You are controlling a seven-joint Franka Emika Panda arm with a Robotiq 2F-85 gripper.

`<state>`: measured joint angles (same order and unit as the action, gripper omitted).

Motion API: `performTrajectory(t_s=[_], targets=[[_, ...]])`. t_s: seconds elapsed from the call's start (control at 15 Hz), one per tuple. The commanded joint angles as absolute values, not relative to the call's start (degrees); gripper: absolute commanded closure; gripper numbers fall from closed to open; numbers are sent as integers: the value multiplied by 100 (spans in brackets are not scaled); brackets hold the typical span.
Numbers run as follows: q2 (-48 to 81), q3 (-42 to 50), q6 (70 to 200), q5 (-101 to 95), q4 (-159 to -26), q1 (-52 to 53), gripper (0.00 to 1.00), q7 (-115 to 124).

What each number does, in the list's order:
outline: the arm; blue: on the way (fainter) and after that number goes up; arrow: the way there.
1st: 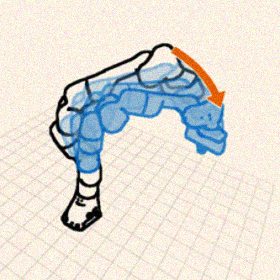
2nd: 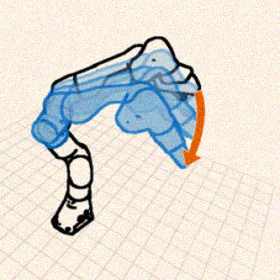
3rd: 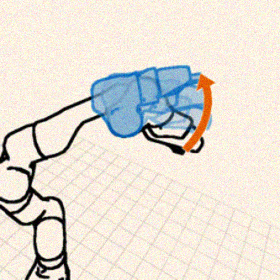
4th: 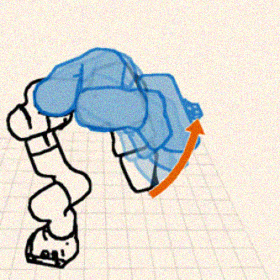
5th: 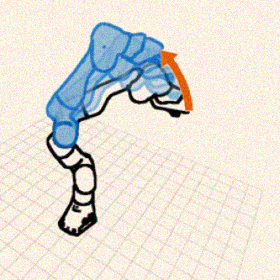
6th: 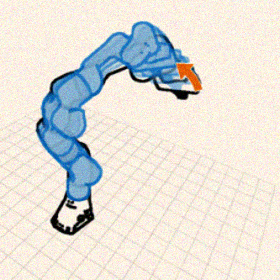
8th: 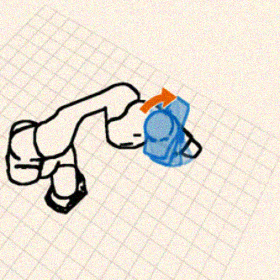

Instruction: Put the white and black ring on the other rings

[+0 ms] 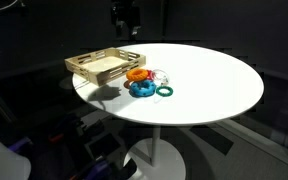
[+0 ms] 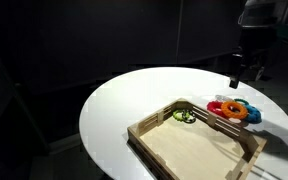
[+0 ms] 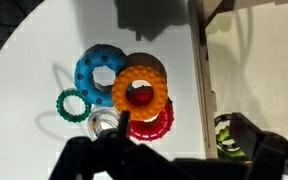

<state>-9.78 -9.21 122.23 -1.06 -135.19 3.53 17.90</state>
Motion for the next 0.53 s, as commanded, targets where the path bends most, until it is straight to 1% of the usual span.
performTrajectory(t_s=[0.0,0.47], targets=[[-976,-867,12213,-116,-13511,407,0,1796],[-813,-933,12482,-116,-13353,486,0,1865]])
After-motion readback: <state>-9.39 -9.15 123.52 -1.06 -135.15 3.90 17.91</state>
